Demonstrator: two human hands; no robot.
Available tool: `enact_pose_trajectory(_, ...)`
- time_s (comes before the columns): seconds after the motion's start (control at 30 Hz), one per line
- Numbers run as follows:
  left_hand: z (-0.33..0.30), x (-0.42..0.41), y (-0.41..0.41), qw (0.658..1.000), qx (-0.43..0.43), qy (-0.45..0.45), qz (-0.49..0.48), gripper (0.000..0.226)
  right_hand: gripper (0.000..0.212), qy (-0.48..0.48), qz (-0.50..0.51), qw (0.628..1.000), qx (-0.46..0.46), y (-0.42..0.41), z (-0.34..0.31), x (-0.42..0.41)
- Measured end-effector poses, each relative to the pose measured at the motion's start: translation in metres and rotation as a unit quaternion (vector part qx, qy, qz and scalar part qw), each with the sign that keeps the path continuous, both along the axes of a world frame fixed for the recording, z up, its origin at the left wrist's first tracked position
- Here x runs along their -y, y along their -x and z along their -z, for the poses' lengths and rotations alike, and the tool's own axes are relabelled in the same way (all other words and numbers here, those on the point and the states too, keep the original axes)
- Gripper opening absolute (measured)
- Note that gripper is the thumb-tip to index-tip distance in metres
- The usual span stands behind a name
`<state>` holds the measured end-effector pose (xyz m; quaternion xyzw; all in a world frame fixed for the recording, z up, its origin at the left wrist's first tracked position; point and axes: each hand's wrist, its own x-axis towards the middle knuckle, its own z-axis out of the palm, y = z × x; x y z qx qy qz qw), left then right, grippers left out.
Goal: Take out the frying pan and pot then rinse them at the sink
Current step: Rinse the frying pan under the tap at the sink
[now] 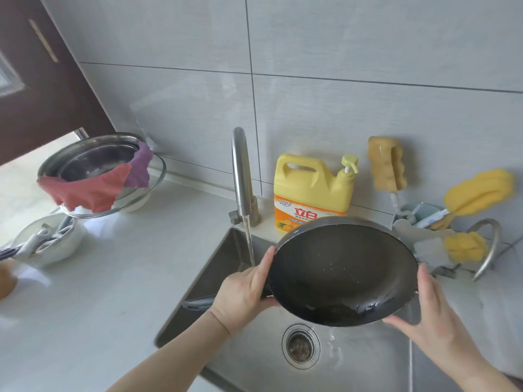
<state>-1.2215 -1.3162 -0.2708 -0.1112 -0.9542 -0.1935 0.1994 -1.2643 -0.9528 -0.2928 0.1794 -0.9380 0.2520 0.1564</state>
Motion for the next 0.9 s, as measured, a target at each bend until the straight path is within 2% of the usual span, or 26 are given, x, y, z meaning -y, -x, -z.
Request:
enact_pose_trajectory(0.07, 0.003, 0.009, -0.002, 0.999, 0.027, -0.025, -0.007, 0.130, 0.147, -0.009, -0.006, 0.999, 0.042, 0.001, 0.000, 0.013)
enact_pose_trajectory(0.1, 0.005, 0.015, -0.004, 0.999, 0.031, -0.032, -0.011, 0.127, 0.153, -0.019, -0.015, 0.999, 0.044, 0.003, 0.001, 0.020)
enact_pose_trajectory(0.13, 0.006, 0.020, -0.007, 0.999, 0.032, -0.039, -0.017, 0.122, 0.153, -0.024, -0.033, 0.999, 0.036, 0.005, 0.003, 0.026)
enact_pose_trajectory(0.2, 0.006, 0.034, -0.014, 0.997, 0.051, -0.056, -0.034, 0.112, 0.139, -0.012, -0.069, 0.997, 0.017, 0.009, 0.009, 0.039)
enact_pose_trajectory(0.3, 0.005, 0.058, -0.028, 0.989, 0.095, -0.080, -0.078, 0.105, 0.129, -0.002, -0.113, 0.993, 0.040, 0.016, 0.018, 0.066)
enact_pose_trajectory(0.43, 0.005, 0.090, -0.049, 0.982, 0.108, -0.091, -0.129, 0.104, 0.130, 0.010, -0.183, 0.982, 0.044, 0.023, 0.030, 0.101)
enact_pose_trajectory(0.67, 0.011, 0.121, -0.089, 0.983, 0.063, -0.049, -0.166, 0.095, 0.143, -0.038, -0.250, 0.967, 0.028, 0.024, 0.034, 0.151)
enact_pose_trajectory(0.9, 0.007, 0.128, -0.098, 0.980, 0.086, -0.054, -0.172, 0.094, 0.135, -0.069, -0.246, 0.966, 0.028, 0.024, 0.030, 0.168)
